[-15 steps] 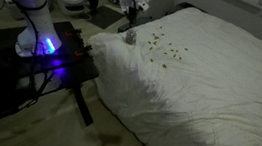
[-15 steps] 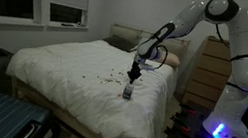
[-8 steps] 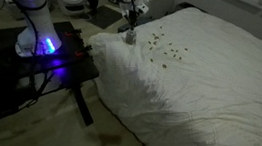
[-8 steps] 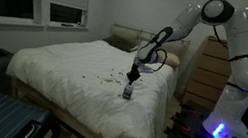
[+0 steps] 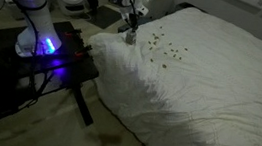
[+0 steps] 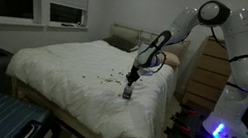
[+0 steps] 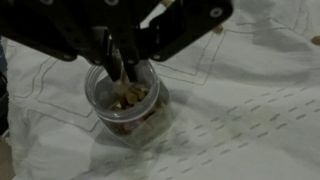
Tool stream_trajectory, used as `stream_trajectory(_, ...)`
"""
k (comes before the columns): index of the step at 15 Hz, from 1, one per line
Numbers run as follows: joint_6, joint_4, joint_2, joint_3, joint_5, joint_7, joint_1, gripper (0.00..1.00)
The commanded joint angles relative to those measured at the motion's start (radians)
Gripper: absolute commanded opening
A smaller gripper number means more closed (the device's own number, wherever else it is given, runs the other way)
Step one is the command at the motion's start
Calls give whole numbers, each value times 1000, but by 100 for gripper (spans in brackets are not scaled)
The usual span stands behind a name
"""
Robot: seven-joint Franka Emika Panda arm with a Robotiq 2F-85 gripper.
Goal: Pick up the small objects from the bed and put them in the jar
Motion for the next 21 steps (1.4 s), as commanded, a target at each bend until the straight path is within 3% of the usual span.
stream_trajectory(1, 34, -18, -1, -22, -23, 7, 21, 46)
stream_trajectory(3, 31, -16, 2, -22, -23, 8, 21, 12)
stream_trajectory(6, 31, -15, 2, -24, -22, 8, 25, 0)
stream_trajectory(15, -173, -36, -141, 63, 21, -90, -66, 0)
stream_trajectory(21, -219, -58, -283, 34, 35, -150, -88, 0)
